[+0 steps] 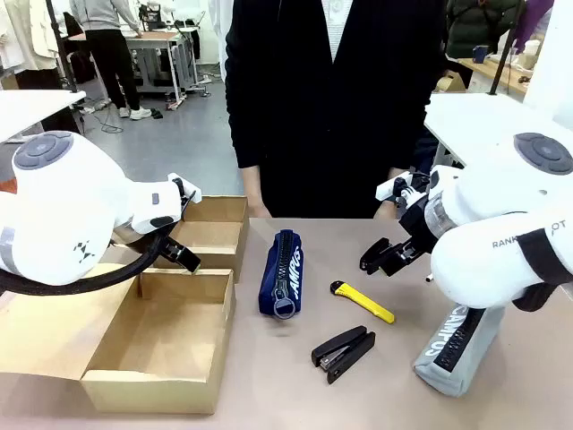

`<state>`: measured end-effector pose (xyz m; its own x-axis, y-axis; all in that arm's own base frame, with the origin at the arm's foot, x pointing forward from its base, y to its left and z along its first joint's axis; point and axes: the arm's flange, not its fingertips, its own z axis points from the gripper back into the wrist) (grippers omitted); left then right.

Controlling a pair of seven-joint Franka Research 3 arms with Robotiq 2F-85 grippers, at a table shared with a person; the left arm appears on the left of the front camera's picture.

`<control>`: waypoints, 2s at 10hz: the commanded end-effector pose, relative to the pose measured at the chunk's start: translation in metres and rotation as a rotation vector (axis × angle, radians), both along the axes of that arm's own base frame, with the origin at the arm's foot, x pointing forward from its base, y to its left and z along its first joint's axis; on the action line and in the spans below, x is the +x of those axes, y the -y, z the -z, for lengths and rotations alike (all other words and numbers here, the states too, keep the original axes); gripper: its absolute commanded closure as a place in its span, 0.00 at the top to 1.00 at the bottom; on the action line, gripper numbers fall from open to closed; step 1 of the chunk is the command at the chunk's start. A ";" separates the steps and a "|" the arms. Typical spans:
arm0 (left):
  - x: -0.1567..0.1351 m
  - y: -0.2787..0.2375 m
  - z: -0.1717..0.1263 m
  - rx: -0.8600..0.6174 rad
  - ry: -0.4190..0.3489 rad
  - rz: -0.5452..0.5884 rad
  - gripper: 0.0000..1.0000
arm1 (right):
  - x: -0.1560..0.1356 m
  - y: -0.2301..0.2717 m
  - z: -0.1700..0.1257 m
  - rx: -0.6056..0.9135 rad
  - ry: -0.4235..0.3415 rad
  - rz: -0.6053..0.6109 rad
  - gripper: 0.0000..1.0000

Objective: Place items inside the box.
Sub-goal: Pick up a Pencil pouch or Stapler and place it inside the Mailer Box closest to the robot.

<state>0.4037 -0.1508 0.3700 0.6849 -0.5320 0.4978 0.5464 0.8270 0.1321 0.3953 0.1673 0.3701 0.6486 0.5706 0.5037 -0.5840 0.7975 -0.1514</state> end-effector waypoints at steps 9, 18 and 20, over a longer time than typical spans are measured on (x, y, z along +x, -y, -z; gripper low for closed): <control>0.000 0.000 0.000 0.000 0.000 0.000 1.00 | 0.000 0.000 0.000 0.000 0.000 0.000 1.00; -0.059 0.011 -0.129 -0.134 -0.030 0.071 1.00 | -0.023 0.029 -0.105 0.119 -0.089 0.075 1.00; -0.090 -0.022 -0.188 -0.230 -0.185 0.016 1.00 | -0.053 0.082 -0.166 0.317 -0.289 0.247 1.00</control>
